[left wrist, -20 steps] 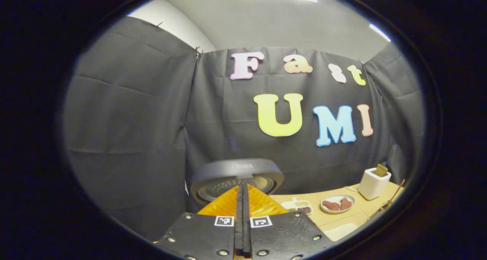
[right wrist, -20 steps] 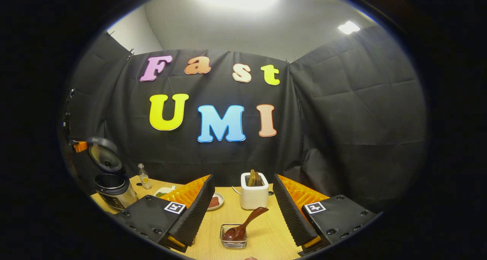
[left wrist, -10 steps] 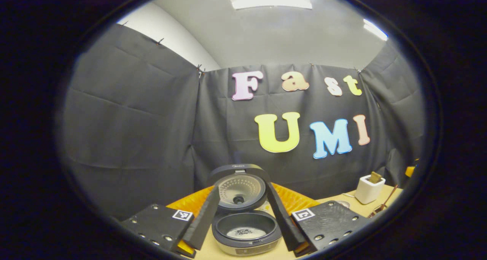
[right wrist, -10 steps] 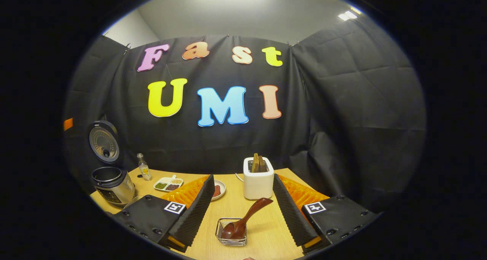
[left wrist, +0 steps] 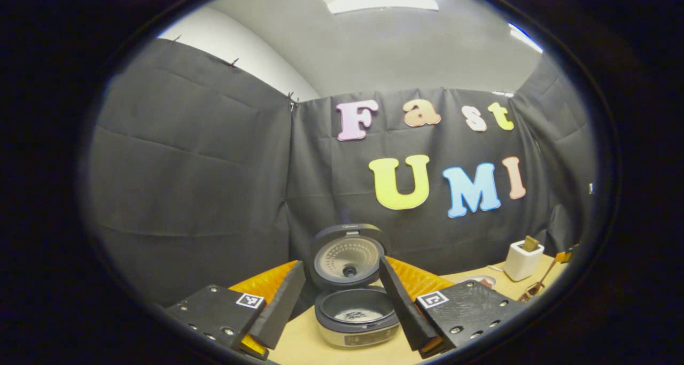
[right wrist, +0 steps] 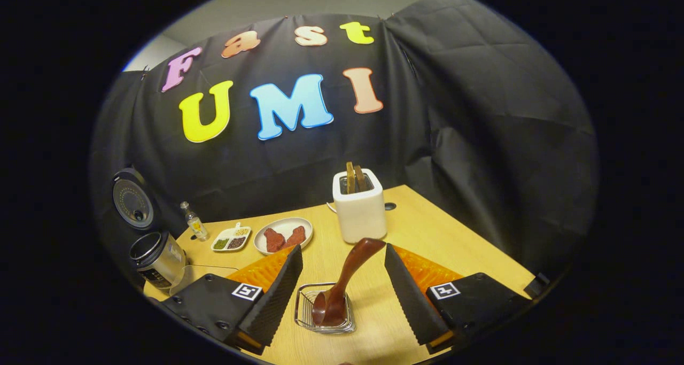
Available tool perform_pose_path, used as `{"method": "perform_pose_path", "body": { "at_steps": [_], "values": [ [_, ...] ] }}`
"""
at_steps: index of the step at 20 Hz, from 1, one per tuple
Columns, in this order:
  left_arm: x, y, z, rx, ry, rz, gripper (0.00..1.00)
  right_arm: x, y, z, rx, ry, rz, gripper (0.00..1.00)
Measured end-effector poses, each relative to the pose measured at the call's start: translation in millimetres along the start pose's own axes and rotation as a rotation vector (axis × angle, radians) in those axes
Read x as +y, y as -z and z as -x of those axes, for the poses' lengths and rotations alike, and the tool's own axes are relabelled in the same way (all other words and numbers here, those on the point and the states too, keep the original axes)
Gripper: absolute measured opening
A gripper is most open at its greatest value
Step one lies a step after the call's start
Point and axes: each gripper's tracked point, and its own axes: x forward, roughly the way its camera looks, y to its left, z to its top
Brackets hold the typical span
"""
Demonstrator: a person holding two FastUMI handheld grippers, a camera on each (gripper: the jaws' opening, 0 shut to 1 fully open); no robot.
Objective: Close the left gripper, press the button to open the rice cooker; take a wooden spoon from the chopstick holder with the right hand, scoop a spoonful of rice and pour it into the rice cooker, then put the wooden spoon back into the chopstick holder.
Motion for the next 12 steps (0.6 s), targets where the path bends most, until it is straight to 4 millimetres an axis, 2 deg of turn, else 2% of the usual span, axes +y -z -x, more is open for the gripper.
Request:
{"method": "perform_pose_path", "body": {
  "at_steps": [1, 2, 3, 8, 9, 10, 11, 12],
  "values": [
    [3, 1, 3, 0.005, -0.008, -0.003, 0.87, -1, 7, -5, 0.029, -0.003, -0.023, 0.93],
    [7, 4, 6, 0.012, -0.014, -0.006, 0.87, -3, 16, -11, 0.056, -0.004, -0.04, 0.98],
    [9, 6, 7, 0.02, -0.021, -0.008, 0.88, -6, 22, -17, 0.078, 0.0, -0.055, 0.98],
    [18, 14, 15, 0.046, -0.043, -0.028, 0.87, -8, 52, -42, 0.195, -0.011, -0.146, 0.95],
    [19, 13, 16, 0.048, -0.044, -0.033, 0.87, -7, 57, -46, 0.215, -0.014, -0.158, 0.82],
    [21, 12, 18, 0.049, -0.046, -0.035, 0.87, -6, 61, -49, 0.228, -0.016, -0.167, 0.87],
    [21, 12, 17, 0.051, -0.045, -0.036, 0.87, -4, 62, -53, 0.237, -0.024, -0.179, 0.77],
    [20, 15, 17, 0.055, -0.045, -0.039, 0.87, -2, 64, -55, 0.244, -0.028, -0.194, 0.63]
  ]
}}
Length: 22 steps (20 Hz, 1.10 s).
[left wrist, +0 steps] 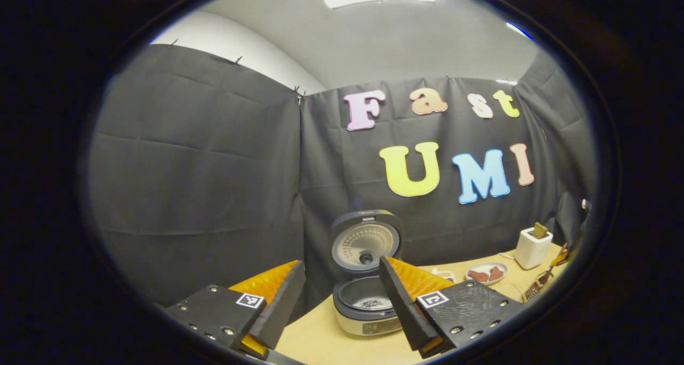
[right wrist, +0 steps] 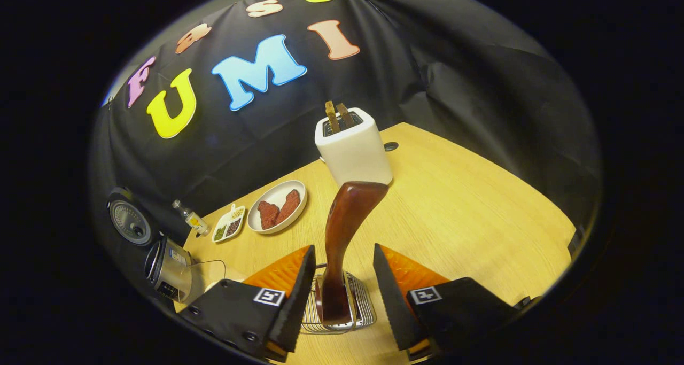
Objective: Close the left gripper, press the button to open the rice cooker; take a wooden spoon from the chopstick holder with the right hand, scoop a spoonful of rice and pour it into the rice cooker, then put the wooden spoon back into the chopstick holder.
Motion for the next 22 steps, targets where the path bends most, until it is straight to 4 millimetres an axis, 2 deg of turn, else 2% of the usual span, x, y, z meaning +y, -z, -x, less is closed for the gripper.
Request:
{"method": "perform_pose_path", "body": {
  "at_steps": [1, 2, 4, 5, 6, 7, 12, 13, 14, 16, 19, 22],
  "values": [
    [0, 1, -1, 0.004, 0.0, -0.005, 0.87, 1, 0, -2, 0.006, -0.003, -0.011, 0.52],
    [0, 3, -1, 0.006, 0.0, -0.008, 0.87, 1, 0, -5, 0.007, -0.005, -0.019, 0.51],
    [-2, 6, -3, 0.012, 0.005, -0.006, 0.87, 5, -2, -5, 0.008, -0.013, -0.036, 0.21],
    [-2, 6, -5, 0.014, 0.008, -0.003, 0.87, 8, -1, -6, 0.012, -0.027, -0.037, 0.19],
    [-2, 8, -6, 0.017, 0.01, 0.001, 0.87, 6, 0, 8, -0.001, 0.001, -0.025, 0.19],
    [-3, 9, -8, 0.021, 0.014, 0.005, 0.87, 8, -2, -3, -0.002, -0.011, -0.015, 0.12],
    [-10, 12, -18, 0.02, 0.035, 0.009, 0.87, 28, -18, 25, -0.063, -0.017, 0.172, 0.11],
    [-11, 11, -20, 0.017, 0.041, 0.011, 0.87, 34, -24, 30, -0.085, -0.018, 0.212, 0.07],
    [-13, 11, -23, 0.015, 0.047, 0.014, 0.87, 41, -31, 35, -0.108, -0.019, 0.25, 0.12],
    [-17, 11, -26, 0.011, 0.059, 0.019, 0.87, 55, -44, 45, -0.152, -0.022, 0.316, 0.11],
    [-15, 14, -31, 0.01, 0.07, 0.024, 0.87, 82, -57, 57, -0.199, -0.049, 0.378, 0.12],
    [-7, 20, -34, 0.016, 0.065, 0.038, 0.87, 114, -60, 65, -0.228, -0.089, 0.406, 0.12]
  ]
}}
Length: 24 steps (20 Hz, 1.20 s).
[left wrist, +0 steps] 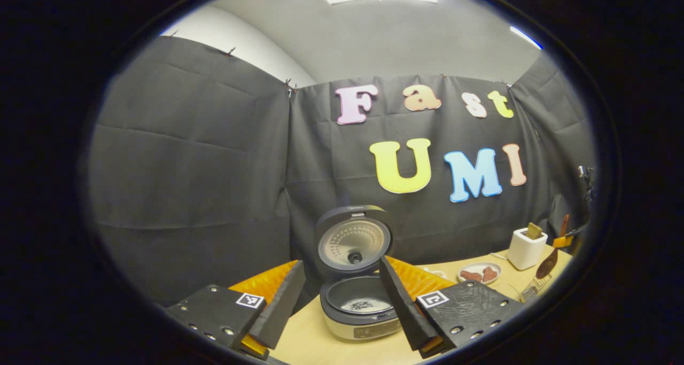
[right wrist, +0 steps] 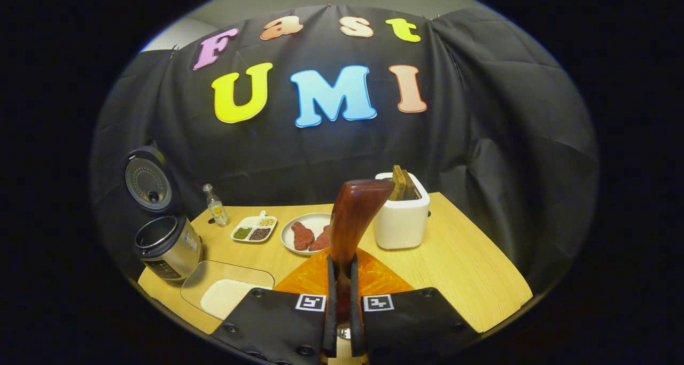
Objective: Close the left gripper, press the button to open the rice cooker; take a wooden spoon from the chopstick holder with the right hand, scoop a spoonful of rice and pour it into the rice cooker, then put the wooden spoon back into the chopstick holder.
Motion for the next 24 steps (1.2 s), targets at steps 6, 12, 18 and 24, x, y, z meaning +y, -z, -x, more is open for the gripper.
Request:
{"method": "perform_pose_path", "body": {
  "at_steps": [6, 12, 18, 24],
  "values": [
    [31, 9, -1, 0.012, -0.035, 0.01, 0.87, 68, -15, -4, -0.033, -0.101, 0.004, 0.12],
    [58, 20, -4, 0.03, -0.075, 0.008, 0.87, 122, -2, -17, -0.01, -0.176, 0.023, 0.11],
    [79, 31, -8, 0.055, -0.099, -0.003, 0.87, 154, 32, -36, 0.01, -0.176, 0.096, 0.12],
    [95, 41, -18, 0.086, -0.109, -0.01, 0.87, 161, 69, -59, 0.007, -0.094, 0.268, 0.07]
  ]
}}
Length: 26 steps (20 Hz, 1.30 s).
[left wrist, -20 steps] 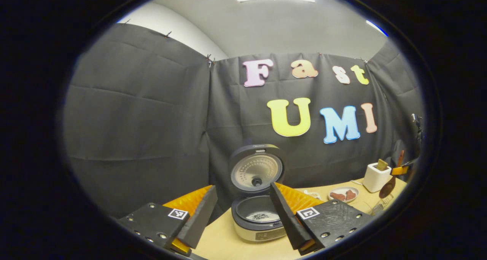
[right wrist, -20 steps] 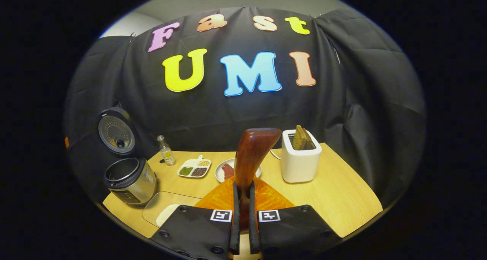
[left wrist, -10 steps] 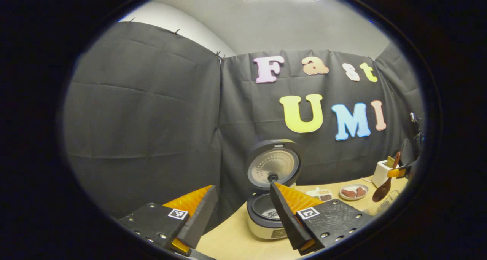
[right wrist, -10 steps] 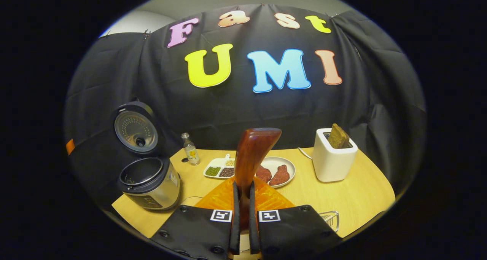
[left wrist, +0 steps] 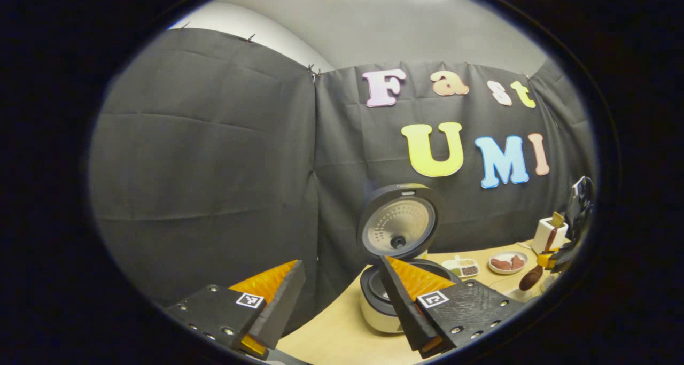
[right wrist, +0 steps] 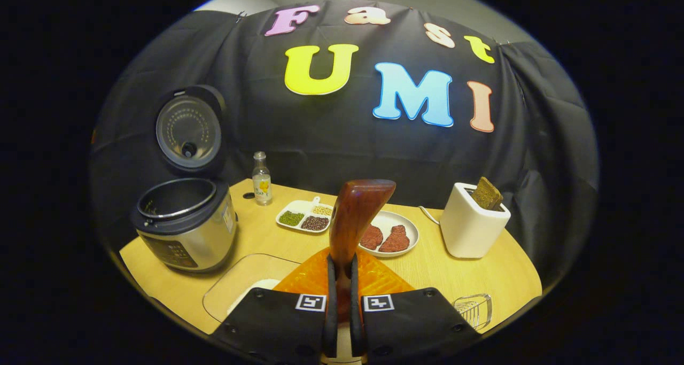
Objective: Close the left gripper, press the button to open the rice cooker; take a wooden spoon from the chopstick holder with the right hand, scoop a spoonful of rice and pour it into the rice cooker, then put the wooden spoon back into the chopstick holder.
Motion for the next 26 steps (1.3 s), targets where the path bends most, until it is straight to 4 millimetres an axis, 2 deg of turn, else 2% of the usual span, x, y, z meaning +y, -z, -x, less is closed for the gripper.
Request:
{"method": "perform_pose_path", "body": {
  "at_steps": [3, 7, 8, 15, 20, 21, 22, 26],
  "values": [
    [2, 4, -10, 0.007, 0.001, -0.012, 0.87, 13, 15, -9, 0.023, 0.006, 0.029, 0.12],
    [4, 4, -15, 0.006, 0.008, -0.017, 0.87, 38, 18, -15, 0.021, -0.017, 0.036, 0.08],
    [4, 6, -17, 0.005, 0.009, -0.016, 0.87, 44, 19, -14, 0.022, -0.025, 0.039, 0.12],
    [6, 4, -21, 0.002, 0.018, -0.015, 0.87, 78, 27, -4, 0.048, -0.107, -0.015, 0.11],
    [2, 1, -21, -0.005, 0.027, -0.013, 0.87, 81, 29, 2, 0.102, -0.145, -0.234, 0.11],
    [1, 0, -20, -0.008, 0.028, -0.014, 0.87, 80, 29, 4, 0.111, -0.154, -0.282, 0.15],
    [0, -1, -20, -0.012, 0.029, -0.015, 0.87, 80, 30, 5, 0.121, -0.162, -0.332, 0.11],
    [-5, -6, -18, -0.019, 0.035, -0.02, 0.87, 64, 34, 5, 0.162, -0.172, -0.549, 0.11]
  ]
}}
